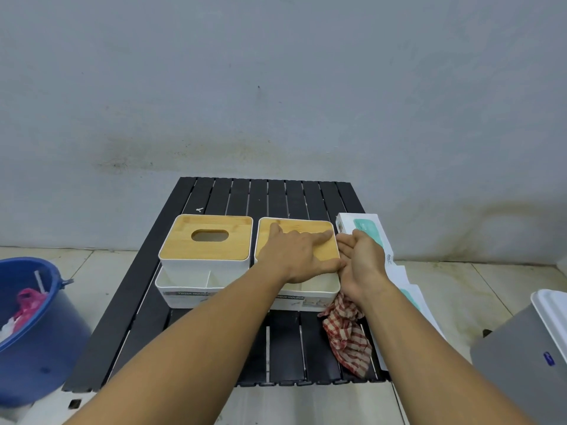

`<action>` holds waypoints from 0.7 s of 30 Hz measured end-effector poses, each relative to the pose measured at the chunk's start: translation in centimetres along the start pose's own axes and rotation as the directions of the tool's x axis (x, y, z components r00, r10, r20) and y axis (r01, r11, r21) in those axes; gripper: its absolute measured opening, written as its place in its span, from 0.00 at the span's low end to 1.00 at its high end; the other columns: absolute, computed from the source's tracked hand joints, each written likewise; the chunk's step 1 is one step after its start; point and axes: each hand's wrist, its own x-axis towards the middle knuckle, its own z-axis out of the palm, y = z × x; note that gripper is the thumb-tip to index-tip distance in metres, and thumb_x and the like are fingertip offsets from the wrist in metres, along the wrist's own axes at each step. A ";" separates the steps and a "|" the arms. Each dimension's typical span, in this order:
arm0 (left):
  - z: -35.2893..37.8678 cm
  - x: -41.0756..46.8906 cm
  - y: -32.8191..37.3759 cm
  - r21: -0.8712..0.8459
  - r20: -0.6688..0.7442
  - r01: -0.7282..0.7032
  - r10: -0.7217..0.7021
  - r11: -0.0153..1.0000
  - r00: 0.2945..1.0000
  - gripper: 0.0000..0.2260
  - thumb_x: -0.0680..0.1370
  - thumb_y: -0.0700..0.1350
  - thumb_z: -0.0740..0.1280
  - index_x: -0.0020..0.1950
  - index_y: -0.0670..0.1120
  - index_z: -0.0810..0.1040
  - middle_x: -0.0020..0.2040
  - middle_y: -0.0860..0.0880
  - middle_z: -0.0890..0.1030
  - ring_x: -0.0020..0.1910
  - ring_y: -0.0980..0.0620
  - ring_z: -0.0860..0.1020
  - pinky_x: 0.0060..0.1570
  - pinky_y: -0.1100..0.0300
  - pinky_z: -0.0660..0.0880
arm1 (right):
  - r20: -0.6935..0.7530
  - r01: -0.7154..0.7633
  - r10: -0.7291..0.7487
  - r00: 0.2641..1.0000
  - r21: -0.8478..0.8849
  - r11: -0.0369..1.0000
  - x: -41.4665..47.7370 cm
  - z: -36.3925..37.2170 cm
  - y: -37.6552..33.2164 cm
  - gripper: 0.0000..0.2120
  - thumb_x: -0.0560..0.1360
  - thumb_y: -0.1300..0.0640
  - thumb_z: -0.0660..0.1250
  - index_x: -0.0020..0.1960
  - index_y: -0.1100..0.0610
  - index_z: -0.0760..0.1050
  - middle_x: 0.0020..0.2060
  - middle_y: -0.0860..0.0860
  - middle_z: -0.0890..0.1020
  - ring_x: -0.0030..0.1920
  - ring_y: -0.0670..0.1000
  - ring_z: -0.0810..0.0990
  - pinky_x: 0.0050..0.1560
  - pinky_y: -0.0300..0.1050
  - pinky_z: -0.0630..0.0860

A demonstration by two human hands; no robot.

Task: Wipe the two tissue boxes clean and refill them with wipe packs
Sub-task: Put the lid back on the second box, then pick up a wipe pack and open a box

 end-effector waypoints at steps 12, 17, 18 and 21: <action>-6.4 -2.7 -1.7 -0.979 -0.191 -0.149 -0.380 0.136 0.905 0.26 0.81 0.70 0.57 0.53 0.48 0.80 0.40 0.46 0.75 0.35 0.56 0.71 0.48 0.55 0.69 | -0.028 0.061 -0.069 0.997 -0.225 0.973 -0.5 0.1 -0.2 0.20 0.79 0.55 0.58 0.61 0.69 0.76 0.58 0.66 0.81 0.60 0.67 0.79 0.63 0.63 0.76; -9.5 -7.7 -3.7 -0.871 -0.033 -0.274 -0.509 -0.407 0.860 0.31 0.82 0.68 0.56 0.62 0.42 0.79 0.38 0.49 0.76 0.35 0.52 0.70 0.47 0.55 0.73 | 0.058 0.255 -0.269 0.961 -0.557 0.790 0.2 0.4 0.4 0.14 0.79 0.56 0.56 0.34 0.54 0.67 0.34 0.51 0.72 0.36 0.52 0.68 0.38 0.47 0.64; -9.7 -8.9 -4.1 -0.861 -0.031 -0.287 -0.519 -0.421 0.854 0.33 0.82 0.68 0.56 0.67 0.41 0.79 0.39 0.48 0.77 0.36 0.51 0.71 0.49 0.53 0.75 | 0.073 0.294 -0.317 0.946 -0.609 0.737 0.4 0.3 0.3 0.15 0.80 0.56 0.56 0.35 0.54 0.67 0.34 0.51 0.72 0.36 0.51 0.68 0.37 0.46 0.64; -10.0 -11.7 -4.8 -0.850 -0.041 -0.308 -0.530 -0.427 0.847 0.31 0.82 0.68 0.55 0.61 0.46 0.85 0.43 0.46 0.79 0.38 0.50 0.73 0.48 0.47 0.82 | 0.056 0.347 -0.438 0.897 -0.702 0.622 1.9 -0.1 -0.7 0.17 0.82 0.58 0.55 0.35 0.53 0.68 0.35 0.49 0.73 0.36 0.50 0.69 0.34 0.44 0.64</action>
